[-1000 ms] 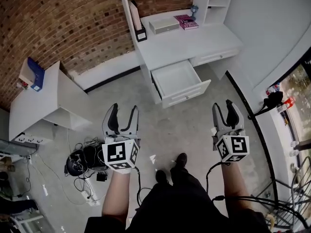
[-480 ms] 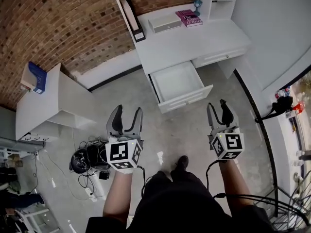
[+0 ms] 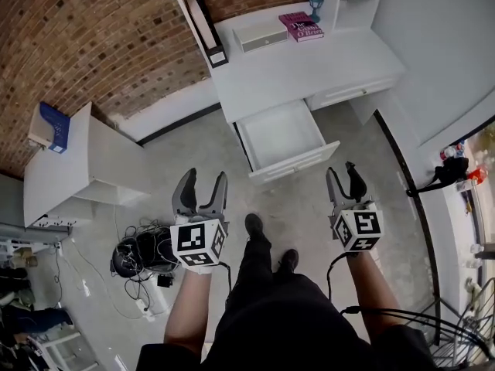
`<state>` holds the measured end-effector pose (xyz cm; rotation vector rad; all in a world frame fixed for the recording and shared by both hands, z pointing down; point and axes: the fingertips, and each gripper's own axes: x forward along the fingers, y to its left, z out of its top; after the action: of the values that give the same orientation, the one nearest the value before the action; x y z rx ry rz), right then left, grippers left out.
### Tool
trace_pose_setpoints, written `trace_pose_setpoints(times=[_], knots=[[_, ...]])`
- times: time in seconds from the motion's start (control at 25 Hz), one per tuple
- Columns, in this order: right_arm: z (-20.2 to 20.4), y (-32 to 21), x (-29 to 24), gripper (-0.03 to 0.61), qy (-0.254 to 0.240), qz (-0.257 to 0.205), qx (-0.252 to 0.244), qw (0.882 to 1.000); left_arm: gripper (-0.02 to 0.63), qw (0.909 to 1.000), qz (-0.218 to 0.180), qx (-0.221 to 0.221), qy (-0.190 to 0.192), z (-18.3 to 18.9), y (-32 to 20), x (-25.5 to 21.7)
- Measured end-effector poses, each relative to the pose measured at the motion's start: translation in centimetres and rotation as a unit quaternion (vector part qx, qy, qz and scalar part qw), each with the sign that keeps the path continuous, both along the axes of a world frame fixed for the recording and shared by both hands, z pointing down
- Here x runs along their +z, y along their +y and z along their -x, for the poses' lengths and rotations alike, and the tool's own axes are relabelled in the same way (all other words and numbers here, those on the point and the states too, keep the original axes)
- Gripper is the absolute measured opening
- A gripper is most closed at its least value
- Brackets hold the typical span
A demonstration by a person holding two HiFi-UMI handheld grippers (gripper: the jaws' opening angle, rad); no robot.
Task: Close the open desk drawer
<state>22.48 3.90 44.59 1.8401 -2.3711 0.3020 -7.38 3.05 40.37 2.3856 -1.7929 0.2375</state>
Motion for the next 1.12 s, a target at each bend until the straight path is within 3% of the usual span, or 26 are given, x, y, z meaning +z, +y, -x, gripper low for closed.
trace_pose_setpoints(times=[0.24,0.4,0.64,0.8,1.12], knots=[[-0.4,-3.1,1.5,0.202,0.01,0.02,0.022,1.0,0.27,0.9994,0.016,0.023,0.022,-0.3,-5.3,2.4],[0.6,-5.0,3.9,0.201,0.014,0.06,0.032,0.998,0.27,0.997,0.041,0.053,0.038,-1.0,-9.8,4.9],[3.1,-8.9,7.5,0.193,0.04,0.093,0.049,0.994,0.27,0.9932,0.074,0.08,0.041,0.9,-16.1,8.1],[3.8,-10.8,10.4,0.192,0.072,0.127,0.059,0.988,0.27,0.9877,0.108,0.105,0.043,0.6,-17.9,11.3],[4.4,-11.4,18.6,0.169,0.08,0.212,0.055,0.972,0.27,0.9775,0.167,0.126,0.027,0.1,-20.0,17.6]])
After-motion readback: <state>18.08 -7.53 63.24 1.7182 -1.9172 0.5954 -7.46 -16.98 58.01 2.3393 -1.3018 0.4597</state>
